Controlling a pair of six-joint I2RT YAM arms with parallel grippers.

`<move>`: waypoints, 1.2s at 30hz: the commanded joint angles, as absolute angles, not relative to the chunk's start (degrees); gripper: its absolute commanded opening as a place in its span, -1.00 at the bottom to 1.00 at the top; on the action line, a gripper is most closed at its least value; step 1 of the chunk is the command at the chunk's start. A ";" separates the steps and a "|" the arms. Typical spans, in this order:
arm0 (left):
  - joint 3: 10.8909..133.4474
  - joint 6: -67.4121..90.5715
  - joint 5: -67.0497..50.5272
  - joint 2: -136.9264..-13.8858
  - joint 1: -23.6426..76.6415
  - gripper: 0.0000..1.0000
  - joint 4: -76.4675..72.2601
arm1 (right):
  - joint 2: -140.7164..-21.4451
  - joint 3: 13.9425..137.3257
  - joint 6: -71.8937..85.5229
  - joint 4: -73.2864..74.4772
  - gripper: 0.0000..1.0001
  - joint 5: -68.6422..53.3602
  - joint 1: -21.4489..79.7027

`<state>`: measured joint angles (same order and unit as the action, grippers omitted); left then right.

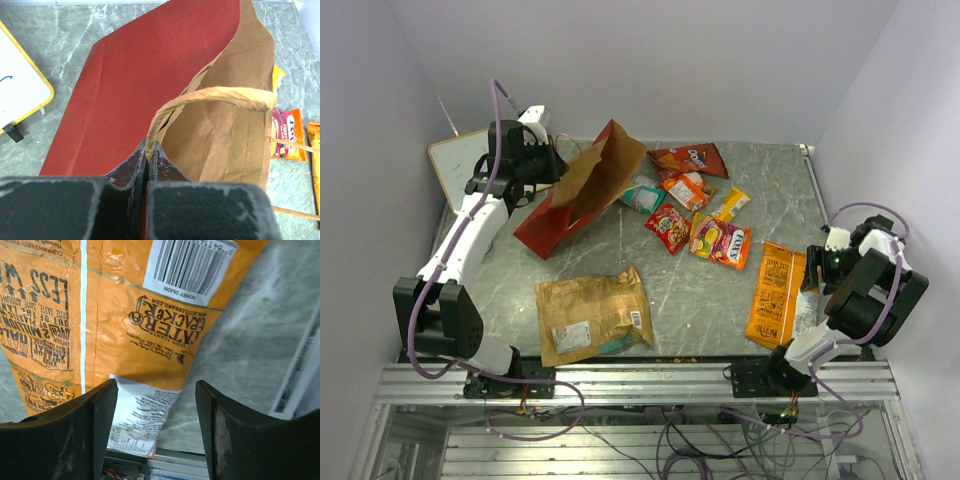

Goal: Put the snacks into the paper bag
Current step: Pick up the snack from the center of the board.

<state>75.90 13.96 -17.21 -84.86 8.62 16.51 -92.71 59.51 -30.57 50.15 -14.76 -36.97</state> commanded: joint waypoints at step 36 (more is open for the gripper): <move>75.75 7.89 -17.45 -83.68 8.79 -0.86 16.10 | -86.48 79.89 -41.54 65.64 -1.00 -42.91 -35.35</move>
